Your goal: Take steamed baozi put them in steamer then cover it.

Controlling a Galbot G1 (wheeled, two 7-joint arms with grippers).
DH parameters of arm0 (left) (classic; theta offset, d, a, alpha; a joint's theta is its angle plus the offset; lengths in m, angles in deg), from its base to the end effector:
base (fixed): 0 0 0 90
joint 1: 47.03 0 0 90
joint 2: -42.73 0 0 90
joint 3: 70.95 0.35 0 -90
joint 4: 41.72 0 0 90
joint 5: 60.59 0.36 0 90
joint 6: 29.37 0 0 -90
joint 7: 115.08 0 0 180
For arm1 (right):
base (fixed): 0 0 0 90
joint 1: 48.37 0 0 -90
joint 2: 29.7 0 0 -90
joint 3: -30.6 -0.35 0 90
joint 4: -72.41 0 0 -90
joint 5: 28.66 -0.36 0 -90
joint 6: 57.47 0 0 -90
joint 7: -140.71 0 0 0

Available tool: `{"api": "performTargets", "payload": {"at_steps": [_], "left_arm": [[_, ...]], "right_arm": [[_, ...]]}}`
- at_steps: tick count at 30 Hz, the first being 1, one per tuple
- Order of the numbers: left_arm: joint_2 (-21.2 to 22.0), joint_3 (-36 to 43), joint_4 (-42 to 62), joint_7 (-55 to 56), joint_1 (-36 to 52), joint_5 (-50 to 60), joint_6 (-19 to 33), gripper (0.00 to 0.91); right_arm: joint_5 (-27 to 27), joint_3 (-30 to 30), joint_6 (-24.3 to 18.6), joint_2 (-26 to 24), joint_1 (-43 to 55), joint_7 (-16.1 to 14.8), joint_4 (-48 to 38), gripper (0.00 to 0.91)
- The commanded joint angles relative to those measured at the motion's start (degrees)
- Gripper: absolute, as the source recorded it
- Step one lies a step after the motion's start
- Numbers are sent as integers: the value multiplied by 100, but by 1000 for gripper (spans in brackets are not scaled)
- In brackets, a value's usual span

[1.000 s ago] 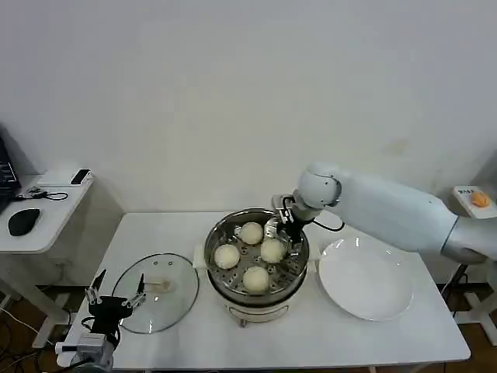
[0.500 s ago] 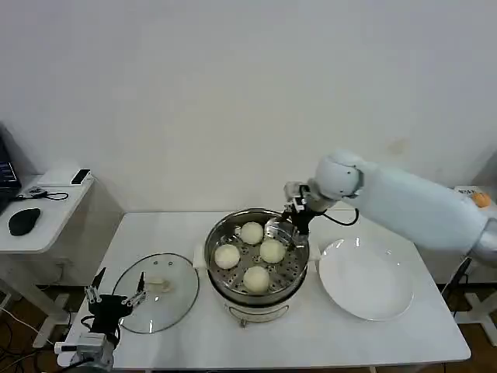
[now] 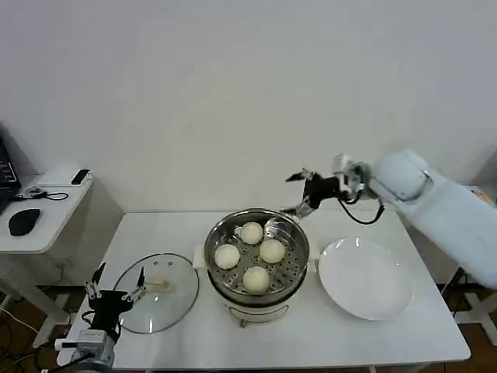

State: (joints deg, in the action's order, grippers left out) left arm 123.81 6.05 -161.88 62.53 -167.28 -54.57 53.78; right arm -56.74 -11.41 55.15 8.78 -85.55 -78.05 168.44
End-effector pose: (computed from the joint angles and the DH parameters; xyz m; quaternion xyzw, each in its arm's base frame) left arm 0.1833 0.0954 -0.2877 0.0489 -0.9825 -0.1704 0.0574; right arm 0.4655 -0.0789 -0.0523 0.4678 -0.8158 0.3266 0.0953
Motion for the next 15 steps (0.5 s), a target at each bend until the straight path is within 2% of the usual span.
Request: {"api": "performTargets", "payload": {"at_steps": [1,3,4,5,7,10,15], "left_arm": [[-30,40,61,-14,63,166,312,907],[-17,75,76,-11,73,226,331,907],[-4,106,99,-7,82,309,342,907],[-6,132,119,3,90,373,366,907],[-6,165,176,74,119,516,401,907],[-28,162,193,104,103,635,407,907],[-68,139,205,193,-28,1023,545,907]], "right_arm": [[-803,-4275,-718,-303,-4424,2390,1403,907],[-795,-4568,-872,-220,-4849,2605,1499,907],[-791,-4974,-1018,-45,-5322,2790,1600,907],[-796,-5070,-1090,-3,-5557,2865,1631,907],[-819,-5633,-1266,315,-6199,3058,1778,907],[-852,-6074,-1491,683,-6947,3257,2002,907],[-803,-6371,-1778,1208,-7703,3344,2144,907]]}}
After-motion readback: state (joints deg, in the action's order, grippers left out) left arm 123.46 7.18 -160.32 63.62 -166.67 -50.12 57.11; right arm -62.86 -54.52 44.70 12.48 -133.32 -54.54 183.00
